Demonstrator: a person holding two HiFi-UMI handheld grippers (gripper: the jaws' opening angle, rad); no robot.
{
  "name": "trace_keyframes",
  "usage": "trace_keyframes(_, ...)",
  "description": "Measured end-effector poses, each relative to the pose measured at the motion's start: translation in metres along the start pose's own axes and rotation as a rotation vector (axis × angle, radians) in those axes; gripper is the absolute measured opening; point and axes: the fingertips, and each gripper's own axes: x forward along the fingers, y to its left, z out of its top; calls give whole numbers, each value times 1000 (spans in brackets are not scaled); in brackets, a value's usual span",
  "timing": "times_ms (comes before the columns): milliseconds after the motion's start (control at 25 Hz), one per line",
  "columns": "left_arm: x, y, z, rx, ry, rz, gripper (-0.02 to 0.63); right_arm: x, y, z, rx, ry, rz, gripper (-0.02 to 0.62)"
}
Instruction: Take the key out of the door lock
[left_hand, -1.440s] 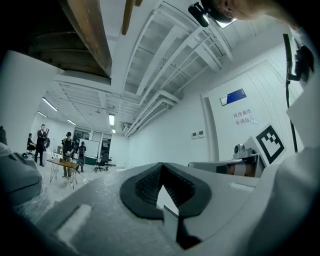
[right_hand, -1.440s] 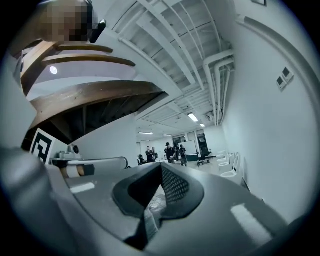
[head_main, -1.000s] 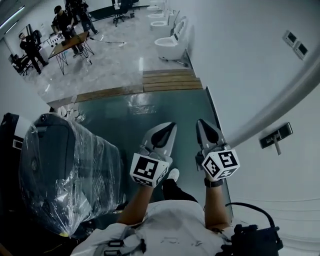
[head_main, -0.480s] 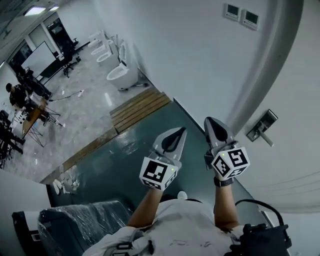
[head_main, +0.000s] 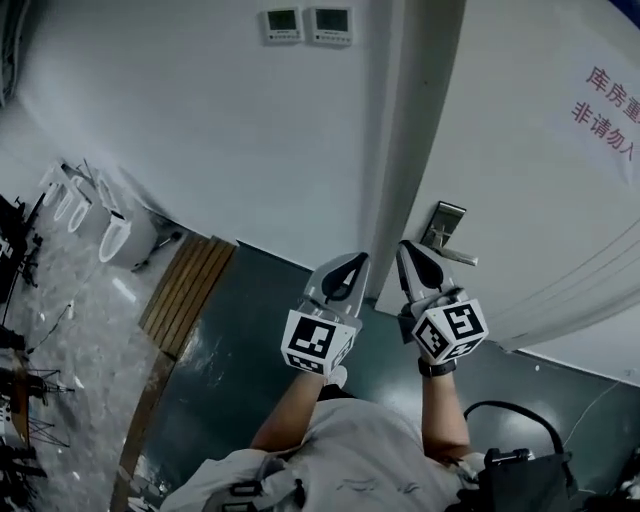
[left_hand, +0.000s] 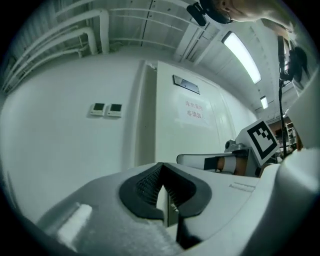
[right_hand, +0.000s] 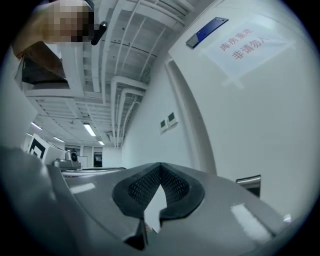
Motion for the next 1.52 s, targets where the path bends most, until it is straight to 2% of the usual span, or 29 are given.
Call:
trace_keyframes(200, 68, 7, -2, 23, -10, -135, 2, 0, -55, 8, -43, -11, -212, 6)
trace_keyframes(320, 102, 2, -11, 31, 13, -231, 2, -14, -80, 7, -57, -10, -347, 6)
trace_keyframes(480, 148, 10, -33, 20, 49, -222, 2, -27, -104, -9, -43, 13, -439, 6)
trace_keyframes(640, 189, 8, -44, 35, 49, -196, 3, -32, -132, -17, -43, 15, -464, 6)
trace_keyframes(920, 218, 8, -48, 37, 51, -198, 2, -24, -161, -9, -43, -14, -464, 6)
trace_keyframes(1080, 234, 8, -58, 66, 87, -168, 2, -29, -169, -16, -22, -18, -486, 6)
trace_keyframes(1360, 239, 6, -60, 117, 56, -60, 0, -40, -173, -38, -1, 14, -517, 6)
trace_keyframes(1520, 250, 5, -62, 124, 71, -62, 0, -42, -178, -55, 15, 47, -516, 6)
